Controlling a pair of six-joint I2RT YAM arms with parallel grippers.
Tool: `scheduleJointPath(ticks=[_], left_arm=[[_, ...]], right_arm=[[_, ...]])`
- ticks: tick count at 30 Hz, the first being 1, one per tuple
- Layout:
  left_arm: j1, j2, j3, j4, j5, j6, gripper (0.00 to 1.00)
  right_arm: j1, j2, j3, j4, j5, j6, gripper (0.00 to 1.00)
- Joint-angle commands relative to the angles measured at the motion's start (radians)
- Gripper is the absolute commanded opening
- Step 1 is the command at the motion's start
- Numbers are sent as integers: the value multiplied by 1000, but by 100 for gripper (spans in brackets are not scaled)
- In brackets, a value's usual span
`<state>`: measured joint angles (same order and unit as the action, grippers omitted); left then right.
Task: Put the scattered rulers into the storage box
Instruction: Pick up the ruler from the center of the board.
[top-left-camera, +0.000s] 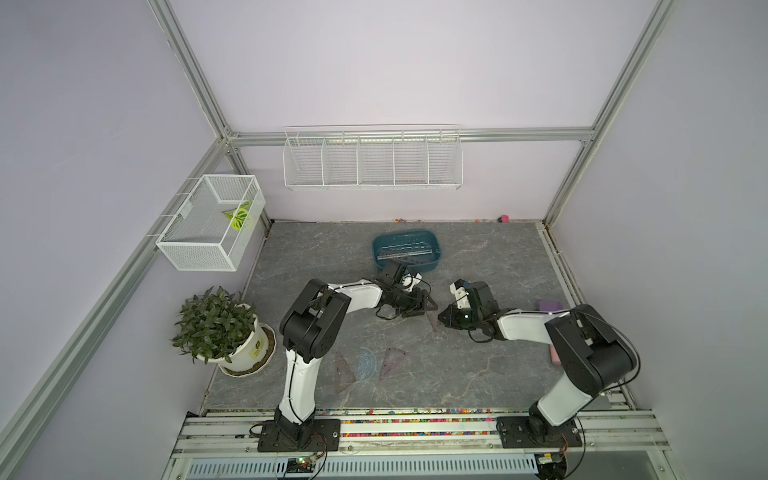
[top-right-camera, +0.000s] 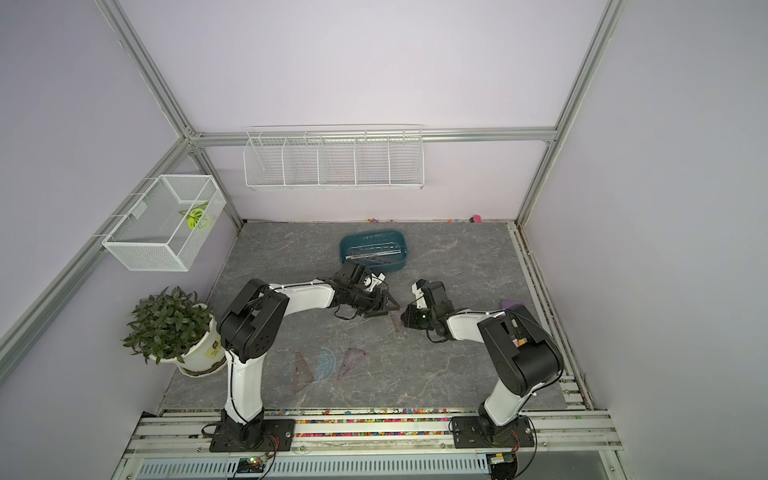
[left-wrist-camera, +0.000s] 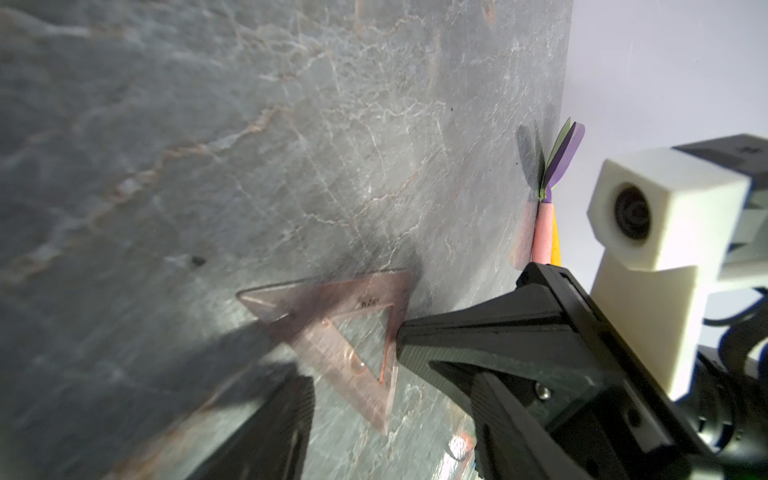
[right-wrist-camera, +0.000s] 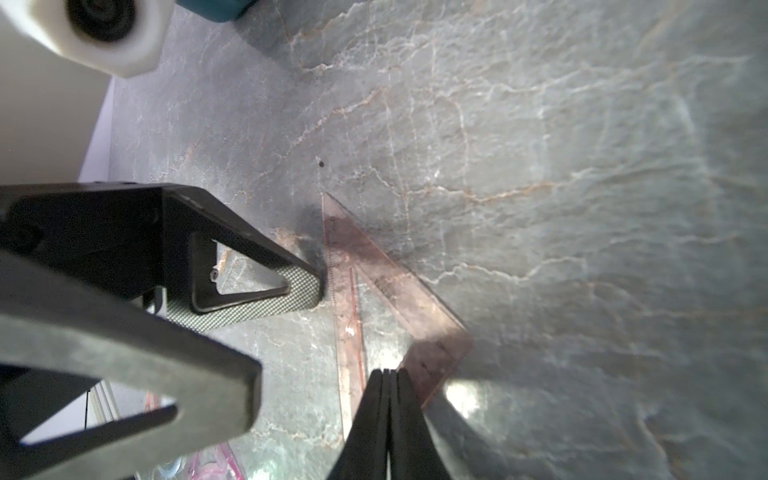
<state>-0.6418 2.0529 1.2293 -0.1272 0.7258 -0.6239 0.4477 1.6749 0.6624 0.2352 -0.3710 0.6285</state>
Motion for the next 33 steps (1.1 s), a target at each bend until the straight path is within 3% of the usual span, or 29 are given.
scheduleJointPath(ticks=[1, 17, 33], left_arm=[[22, 35, -60, -122, -132, -4, 67], [44, 43, -68, -112, -129, -18, 67], [44, 61, -61, -105, -114, -25, 67]], right_arm=[[8, 23, 3, -6, 1, -18, 10], [-6, 13, -120, 50, 6, -5, 9], [-8, 9, -132, 68, -3, -1, 9]])
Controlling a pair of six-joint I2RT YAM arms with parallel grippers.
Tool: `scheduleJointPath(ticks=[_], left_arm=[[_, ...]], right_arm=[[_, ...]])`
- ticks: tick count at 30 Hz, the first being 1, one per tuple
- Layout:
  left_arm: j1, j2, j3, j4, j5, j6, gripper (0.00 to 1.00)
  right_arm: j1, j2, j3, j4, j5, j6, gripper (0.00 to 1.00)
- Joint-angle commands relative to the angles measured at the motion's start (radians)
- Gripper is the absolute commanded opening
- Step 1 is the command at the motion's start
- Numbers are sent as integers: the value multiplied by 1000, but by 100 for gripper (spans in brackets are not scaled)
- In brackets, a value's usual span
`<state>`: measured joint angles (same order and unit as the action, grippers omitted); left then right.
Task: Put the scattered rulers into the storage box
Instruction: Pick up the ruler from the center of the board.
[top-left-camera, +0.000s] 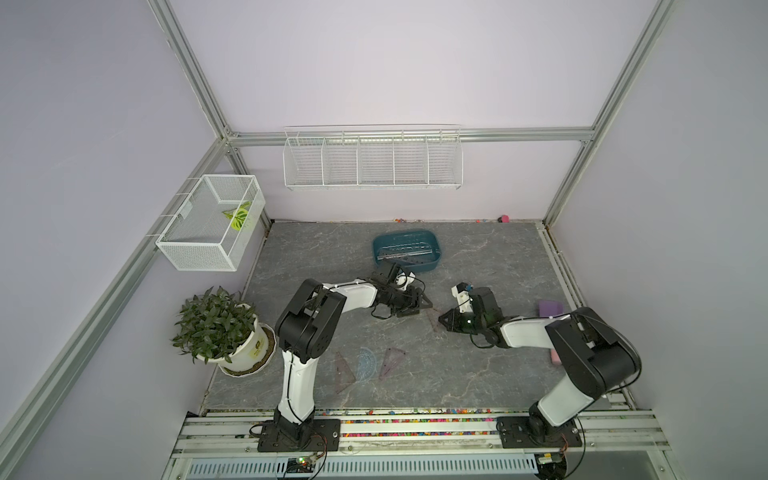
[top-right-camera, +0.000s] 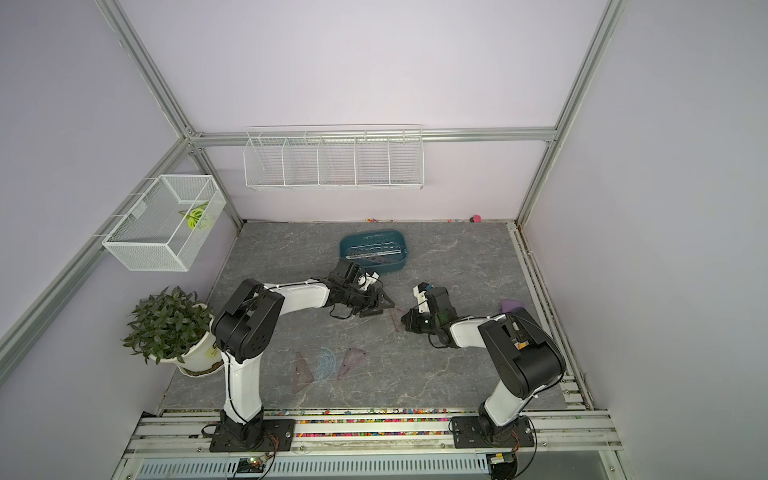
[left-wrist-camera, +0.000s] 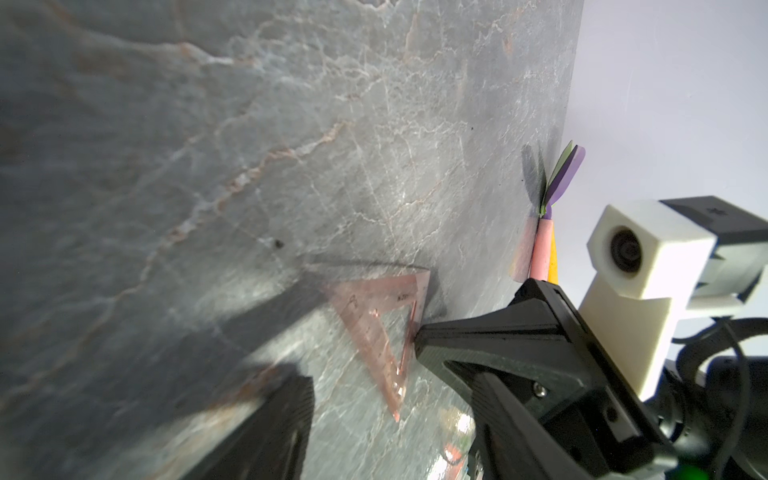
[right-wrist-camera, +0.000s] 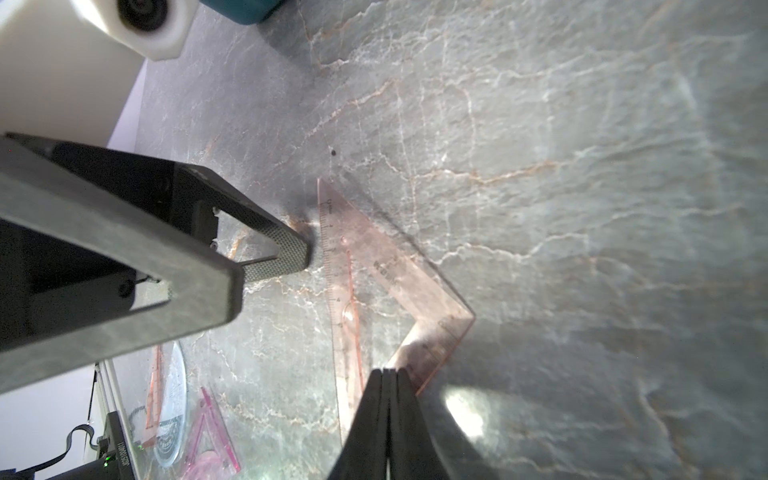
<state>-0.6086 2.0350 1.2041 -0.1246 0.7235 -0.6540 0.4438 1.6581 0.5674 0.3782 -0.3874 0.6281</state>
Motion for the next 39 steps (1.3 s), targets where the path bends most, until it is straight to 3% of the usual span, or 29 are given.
scheduleJointPath(ticks=[1, 21, 39], left_arm=[[10, 83, -33, -109, -111, 4, 67], [10, 183, 32, -149, -130, 52, 64], [-10, 266, 78, -181, -175, 122, 39]], right_arm=[[-4, 35, -38, -69, 11, 0, 9], [-11, 98, -68, 2, 4, 10, 8], [-12, 99, -74, 16, -7, 15, 8]])
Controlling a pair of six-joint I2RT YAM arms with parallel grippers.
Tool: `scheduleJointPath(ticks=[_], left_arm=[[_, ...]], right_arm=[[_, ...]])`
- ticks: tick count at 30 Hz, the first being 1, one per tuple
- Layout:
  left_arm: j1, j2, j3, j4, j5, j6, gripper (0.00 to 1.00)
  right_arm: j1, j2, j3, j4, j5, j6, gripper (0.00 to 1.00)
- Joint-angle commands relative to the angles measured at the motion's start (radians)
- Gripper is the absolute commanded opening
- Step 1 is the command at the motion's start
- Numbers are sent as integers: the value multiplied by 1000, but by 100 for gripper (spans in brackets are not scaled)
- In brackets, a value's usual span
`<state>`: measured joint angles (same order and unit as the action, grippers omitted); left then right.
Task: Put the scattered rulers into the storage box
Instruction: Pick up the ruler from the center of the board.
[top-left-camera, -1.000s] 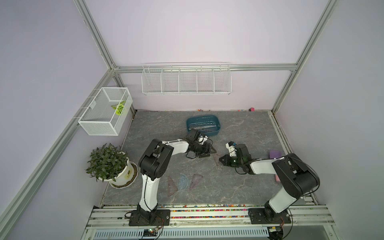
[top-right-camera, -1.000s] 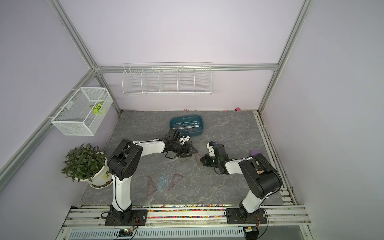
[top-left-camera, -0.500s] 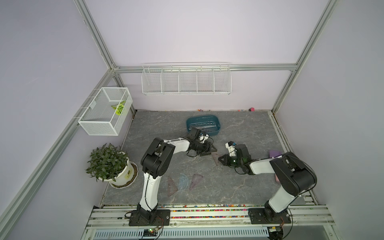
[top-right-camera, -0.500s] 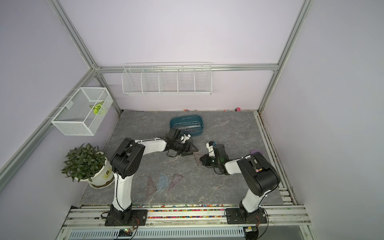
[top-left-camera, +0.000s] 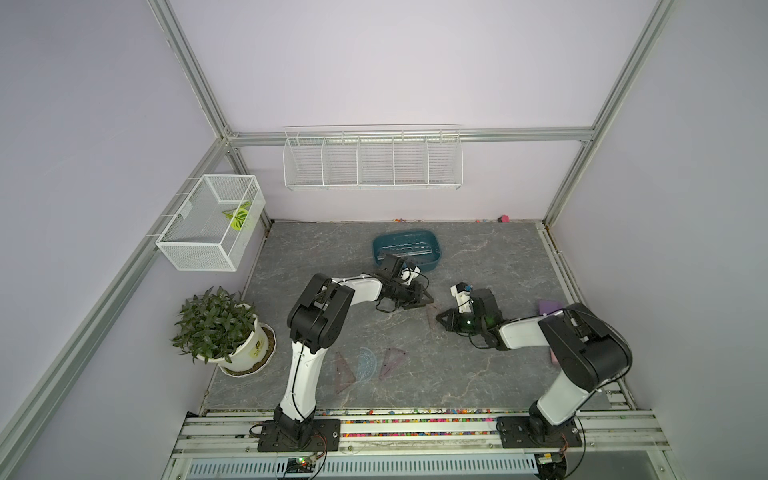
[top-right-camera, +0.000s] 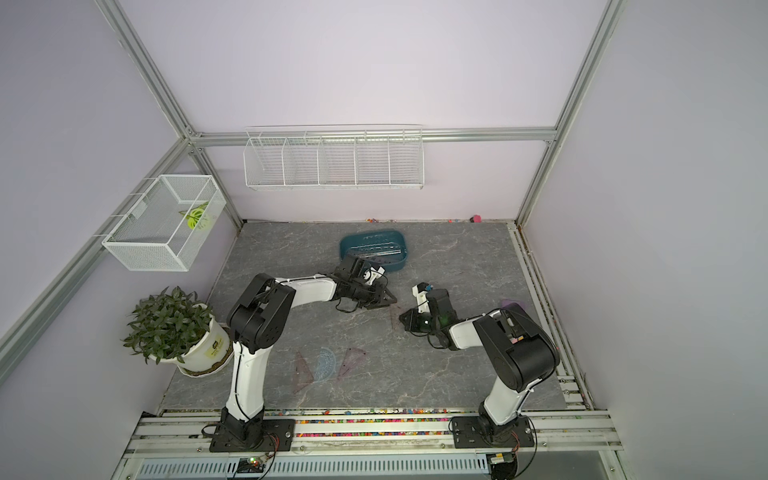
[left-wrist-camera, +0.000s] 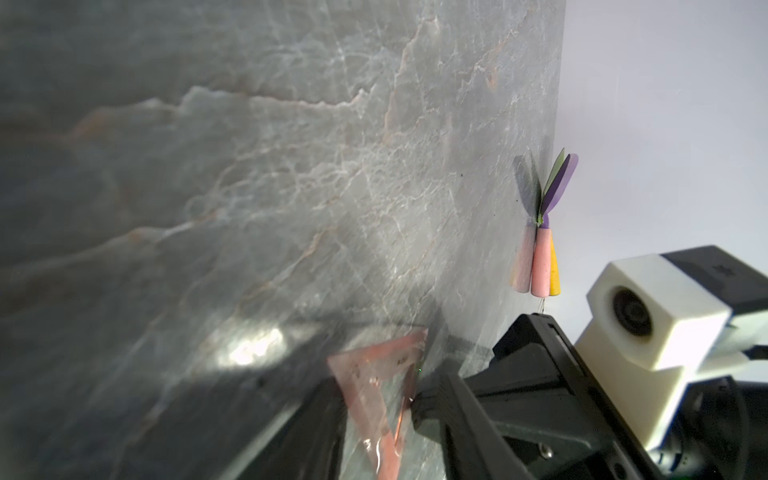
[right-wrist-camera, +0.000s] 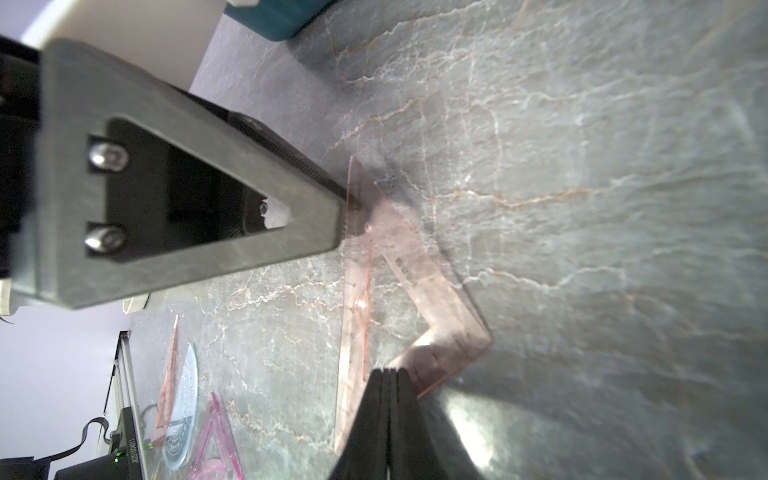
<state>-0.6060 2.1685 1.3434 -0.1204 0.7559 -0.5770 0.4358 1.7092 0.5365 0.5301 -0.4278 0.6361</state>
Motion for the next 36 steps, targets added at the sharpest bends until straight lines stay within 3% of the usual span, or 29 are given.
scheduleJointPath(ticks=[1, 13, 23, 31, 36], left_arm=[[-12, 136, -61, -184, -210, 48, 37], [-35, 165, -32, -196, -221, 75, 21], [-41, 130, -38, -193, -211, 92, 1], [-43, -36, -57, -189, -184, 70, 0], [-11, -132, -9, -154, -153, -2, 0]], right_arm=[[-4, 47, -44, -135, 33, 5, 8], [-4, 33, -49, -148, 35, -1, 8], [-13, -20, -34, -194, 22, -9, 8], [-109, -259, -20, -379, 14, -64, 9], [-150, -307, -19, -409, -8, -77, 9]])
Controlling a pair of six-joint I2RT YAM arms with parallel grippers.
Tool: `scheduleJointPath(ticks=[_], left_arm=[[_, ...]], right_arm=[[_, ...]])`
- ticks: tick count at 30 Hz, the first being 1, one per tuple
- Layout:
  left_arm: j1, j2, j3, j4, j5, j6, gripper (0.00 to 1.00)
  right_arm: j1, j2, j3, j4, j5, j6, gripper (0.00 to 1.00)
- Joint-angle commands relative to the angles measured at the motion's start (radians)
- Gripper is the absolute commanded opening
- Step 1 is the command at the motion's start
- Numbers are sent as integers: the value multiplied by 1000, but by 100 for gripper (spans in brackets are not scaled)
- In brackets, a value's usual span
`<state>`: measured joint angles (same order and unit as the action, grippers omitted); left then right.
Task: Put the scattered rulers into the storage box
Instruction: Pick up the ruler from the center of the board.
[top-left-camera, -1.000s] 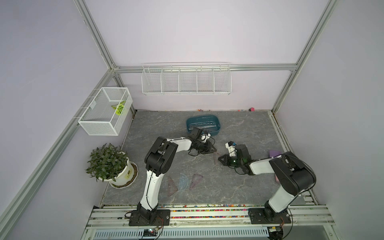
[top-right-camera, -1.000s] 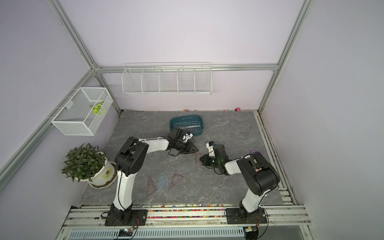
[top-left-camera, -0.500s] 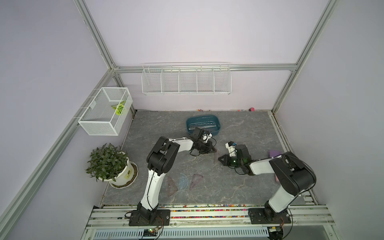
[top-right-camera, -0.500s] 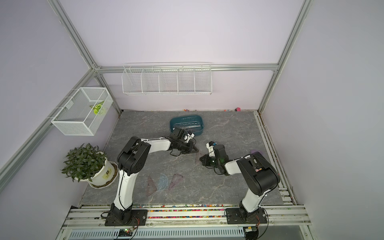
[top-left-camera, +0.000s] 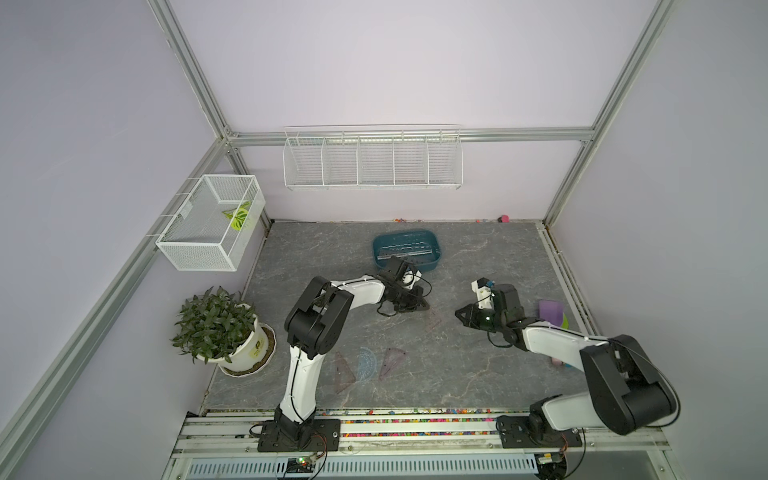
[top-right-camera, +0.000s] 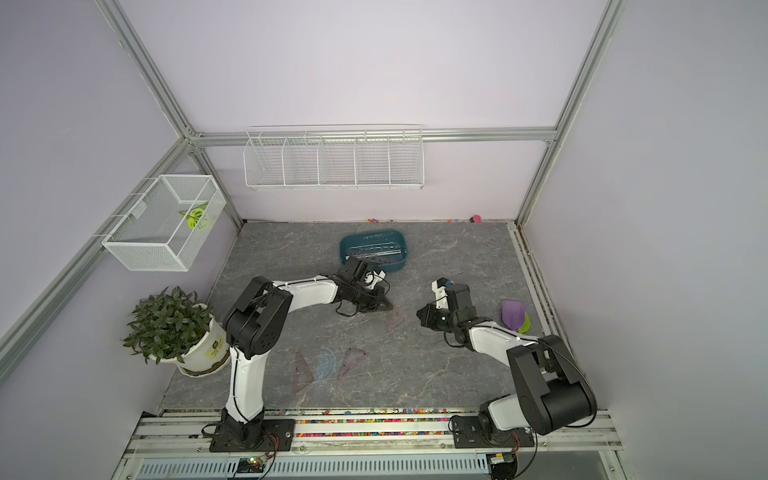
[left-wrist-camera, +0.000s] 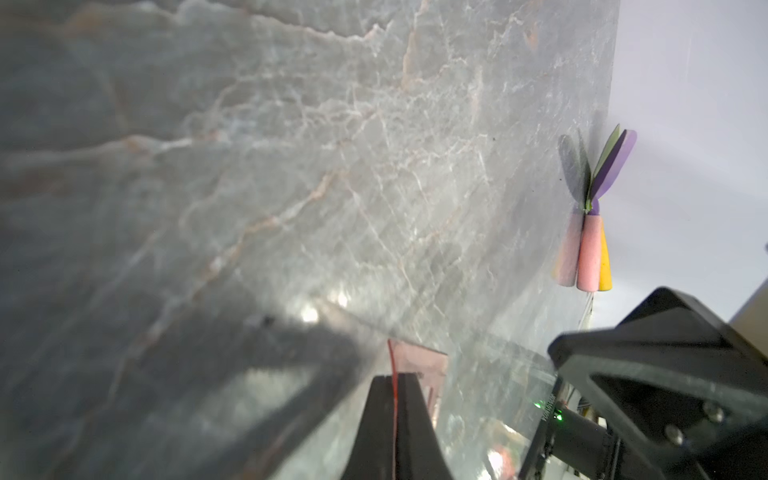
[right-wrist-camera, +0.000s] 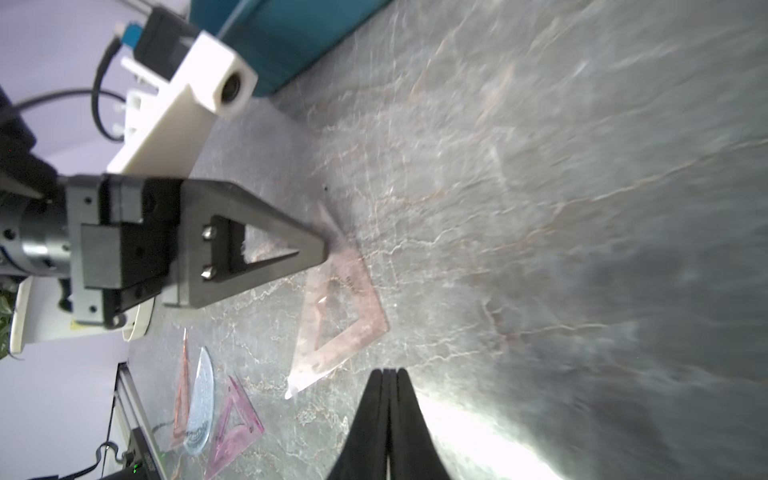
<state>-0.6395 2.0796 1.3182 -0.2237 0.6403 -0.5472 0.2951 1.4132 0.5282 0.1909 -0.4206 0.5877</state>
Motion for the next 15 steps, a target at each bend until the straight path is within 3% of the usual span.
scheduleJointPath(ticks=[1, 7, 15], left_arm=[[35, -51, 43, -55, -35, -40, 0], [112, -15, 265, -119, -61, -69, 0], [174, 200, 652, -215, -65, -97, 0]], right_arm=[[-11, -10, -11, -67, -20, -27, 9], [-12, 23, 1, -38, -51, -14, 9], [-15, 108, 37, 18, -107, 3, 9]])
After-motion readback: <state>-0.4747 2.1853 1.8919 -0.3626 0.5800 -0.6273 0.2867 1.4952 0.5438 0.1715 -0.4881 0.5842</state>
